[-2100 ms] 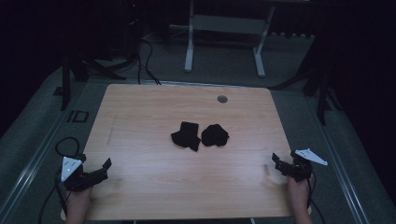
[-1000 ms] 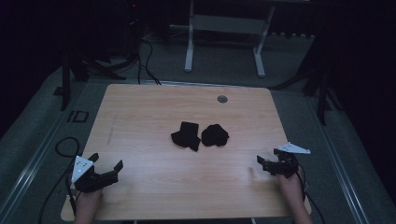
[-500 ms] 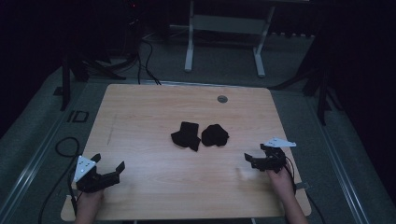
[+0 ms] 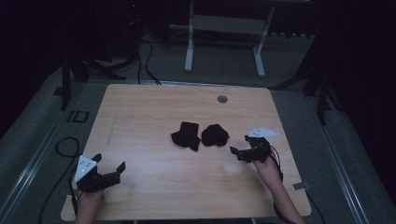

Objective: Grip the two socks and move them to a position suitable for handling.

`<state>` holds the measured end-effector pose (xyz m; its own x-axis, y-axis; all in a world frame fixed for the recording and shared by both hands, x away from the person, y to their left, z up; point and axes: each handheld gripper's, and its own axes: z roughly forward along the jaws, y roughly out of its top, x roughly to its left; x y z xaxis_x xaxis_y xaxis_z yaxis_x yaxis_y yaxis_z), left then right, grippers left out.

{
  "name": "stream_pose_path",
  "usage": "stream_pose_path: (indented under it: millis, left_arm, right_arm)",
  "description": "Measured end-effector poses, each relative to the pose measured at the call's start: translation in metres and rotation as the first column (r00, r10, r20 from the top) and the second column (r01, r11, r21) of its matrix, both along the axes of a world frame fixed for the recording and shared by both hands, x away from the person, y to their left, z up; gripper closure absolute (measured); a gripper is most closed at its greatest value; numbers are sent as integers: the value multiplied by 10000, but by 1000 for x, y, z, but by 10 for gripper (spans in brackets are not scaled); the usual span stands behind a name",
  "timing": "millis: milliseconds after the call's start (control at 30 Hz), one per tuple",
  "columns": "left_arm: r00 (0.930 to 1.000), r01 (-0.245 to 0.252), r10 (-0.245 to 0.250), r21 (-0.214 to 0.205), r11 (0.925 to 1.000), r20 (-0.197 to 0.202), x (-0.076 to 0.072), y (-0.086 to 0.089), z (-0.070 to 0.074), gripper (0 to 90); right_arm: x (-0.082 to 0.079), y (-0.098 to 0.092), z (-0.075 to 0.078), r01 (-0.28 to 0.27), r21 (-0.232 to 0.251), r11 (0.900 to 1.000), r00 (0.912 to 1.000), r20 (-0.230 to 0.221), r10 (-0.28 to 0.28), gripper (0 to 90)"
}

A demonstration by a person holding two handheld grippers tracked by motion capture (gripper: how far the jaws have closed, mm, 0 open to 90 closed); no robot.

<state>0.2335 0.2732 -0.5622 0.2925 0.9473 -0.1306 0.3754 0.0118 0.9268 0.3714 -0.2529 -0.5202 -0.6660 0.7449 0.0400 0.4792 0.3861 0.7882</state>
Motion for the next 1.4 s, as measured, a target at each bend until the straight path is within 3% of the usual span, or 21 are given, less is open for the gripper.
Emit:
stream_pose_path:
  millis: [100,167,267,567,767,967,1100,1200,1400]
  left_arm:
    - [10000,45,-45,13,10000,-18,0,0,-1,0]
    - [10000,38,-38,42,10000,-19,0,0,-1,1]
    - [10000,67,-67,40,10000,-20,1,0,-1,1]
    - [9998,169,-168,109,9998,-59,1,-1,-1,0]
    - [9999,129,-128,174,9998,-70,1,-1,-1,0]
    - [9998,187,-186,148,9997,-67,1,-1,-2,1]
    - [9997,223,-221,192,9996,-112,1,-1,-2,1]
    - [9996,261,-258,186,9995,-120,1,-2,-2,1]
    - [9993,342,-339,162,9993,-153,2,-3,-3,0]
  right_arm:
    - [8,9,1,-26,439,9990,9999,-110,31,133]
    - [13,17,0,161,-35,9999,9999,48,-161,130]
    - [21,27,-2,-260,116,9996,9995,-181,262,122]
    - [45,57,-6,-491,-193,9986,9985,-253,486,193]
    - [61,77,-13,-784,-631,9949,9963,-397,760,236]
    - [74,85,-27,-649,-1076,9921,9964,-605,586,263]
    - [78,87,-36,-592,-1443,9878,9965,-673,499,283]
    - [72,91,-39,-516,-2137,9755,9987,-119,502,337]
    - [67,90,-40,-226,-1947,9806,9997,34,237,498]
